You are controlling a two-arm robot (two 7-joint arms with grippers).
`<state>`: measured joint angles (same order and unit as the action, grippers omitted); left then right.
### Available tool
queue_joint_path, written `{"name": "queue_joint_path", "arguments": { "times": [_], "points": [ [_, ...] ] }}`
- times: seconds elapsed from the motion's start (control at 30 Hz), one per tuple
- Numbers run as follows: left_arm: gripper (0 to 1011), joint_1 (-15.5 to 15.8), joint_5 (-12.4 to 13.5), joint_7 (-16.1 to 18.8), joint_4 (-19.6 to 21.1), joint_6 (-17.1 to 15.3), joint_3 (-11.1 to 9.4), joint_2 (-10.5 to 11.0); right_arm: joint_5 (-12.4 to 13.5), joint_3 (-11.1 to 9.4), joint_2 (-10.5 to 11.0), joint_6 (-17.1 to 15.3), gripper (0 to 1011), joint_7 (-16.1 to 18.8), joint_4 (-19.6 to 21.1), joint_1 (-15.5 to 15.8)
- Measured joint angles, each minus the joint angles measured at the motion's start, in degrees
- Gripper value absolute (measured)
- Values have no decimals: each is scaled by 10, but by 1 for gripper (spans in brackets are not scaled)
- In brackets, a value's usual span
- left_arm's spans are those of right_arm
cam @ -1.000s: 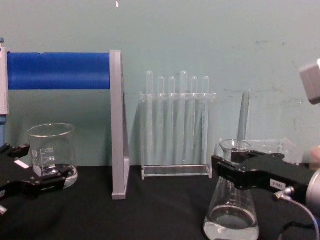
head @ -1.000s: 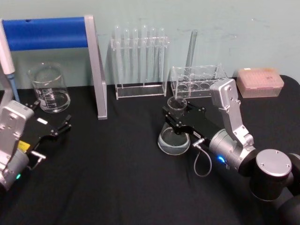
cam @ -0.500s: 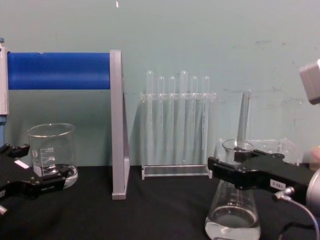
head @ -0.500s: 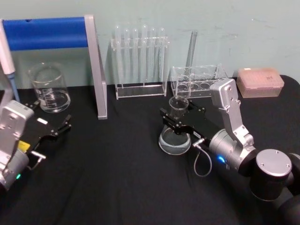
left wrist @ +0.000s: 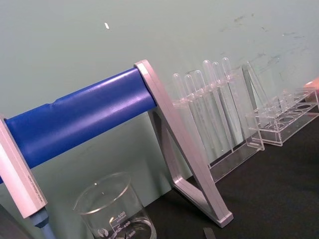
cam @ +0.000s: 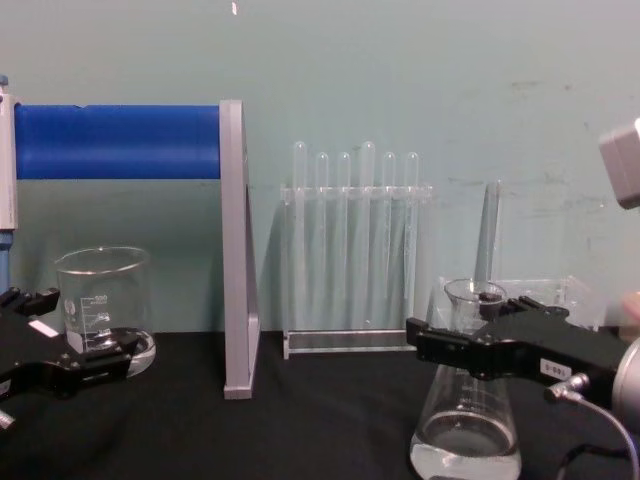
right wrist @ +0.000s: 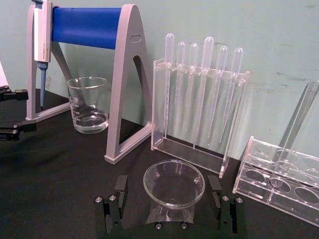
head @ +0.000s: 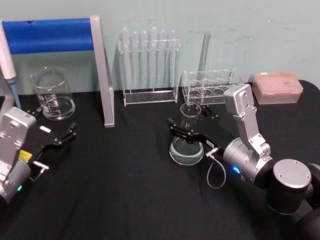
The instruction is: Grasp the erlenmeyer flask with one hand, shake it three times, then place it back.
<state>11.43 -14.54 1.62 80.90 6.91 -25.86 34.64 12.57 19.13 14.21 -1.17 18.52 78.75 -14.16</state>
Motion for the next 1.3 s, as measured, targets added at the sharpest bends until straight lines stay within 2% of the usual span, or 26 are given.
{"name": "queue_joint_path", "arguments": {
  "times": [0.23,0.43,0.67,1.1,1.3],
  "points": [
    [1001,0,0,0,0,0,0,0,1,0,0,0,1003,1,0,0],
    [1001,0,0,0,0,0,0,0,11,-5,12,-1,1003,12,17,14],
    [1001,0,0,0,0,0,0,0,27,-13,37,-8,1003,25,52,45],
    [1001,0,0,0,0,0,0,0,68,-42,102,-6,1003,47,125,121],
    [1001,0,0,0,0,0,0,0,75,-57,110,-2,1002,32,129,127]
  ]
}}
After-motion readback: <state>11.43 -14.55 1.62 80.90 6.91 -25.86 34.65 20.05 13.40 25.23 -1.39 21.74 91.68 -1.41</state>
